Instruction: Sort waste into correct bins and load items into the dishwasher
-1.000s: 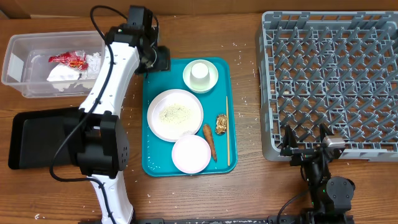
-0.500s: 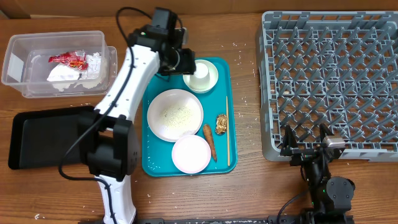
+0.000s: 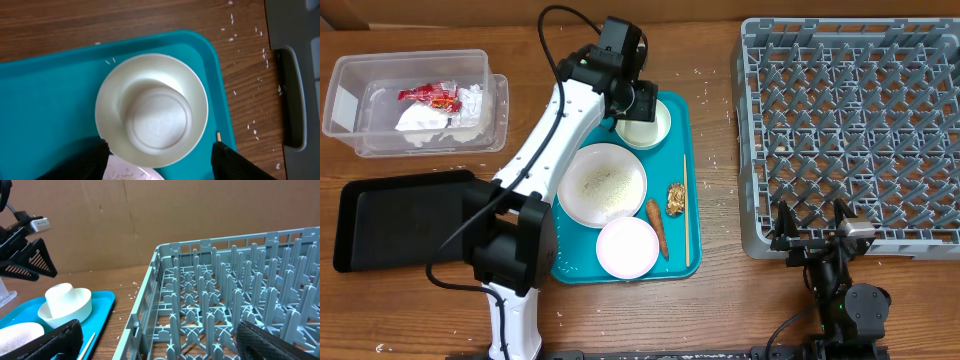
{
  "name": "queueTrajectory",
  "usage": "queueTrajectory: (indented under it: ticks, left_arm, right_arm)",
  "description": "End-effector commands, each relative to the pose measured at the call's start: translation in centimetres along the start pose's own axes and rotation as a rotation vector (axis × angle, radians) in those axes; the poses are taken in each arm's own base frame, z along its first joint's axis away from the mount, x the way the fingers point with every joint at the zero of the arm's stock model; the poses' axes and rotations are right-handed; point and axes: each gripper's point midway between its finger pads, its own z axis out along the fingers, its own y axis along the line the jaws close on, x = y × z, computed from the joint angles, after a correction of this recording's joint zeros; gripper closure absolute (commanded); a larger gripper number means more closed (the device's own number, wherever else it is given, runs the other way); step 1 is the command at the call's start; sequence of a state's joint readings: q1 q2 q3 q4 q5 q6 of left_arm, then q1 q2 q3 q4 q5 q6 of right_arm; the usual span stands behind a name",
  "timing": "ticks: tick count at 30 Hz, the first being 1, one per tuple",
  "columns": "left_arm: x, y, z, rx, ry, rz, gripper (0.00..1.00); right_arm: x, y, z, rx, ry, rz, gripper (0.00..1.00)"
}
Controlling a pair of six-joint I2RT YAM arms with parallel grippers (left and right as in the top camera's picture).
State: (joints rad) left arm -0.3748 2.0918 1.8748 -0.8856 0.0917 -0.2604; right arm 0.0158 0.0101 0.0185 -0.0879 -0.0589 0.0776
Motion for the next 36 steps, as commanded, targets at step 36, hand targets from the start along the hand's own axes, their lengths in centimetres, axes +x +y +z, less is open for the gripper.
queueTrajectory:
  ticks: [36]
  left_arm:
    - [5.5, -0.3, -6.0, -0.033, 0.194, -0.059, 0.23]
  right_arm:
    - [0.2, -0.1, 0.0, 0.006, -0.005, 0.0, 0.0]
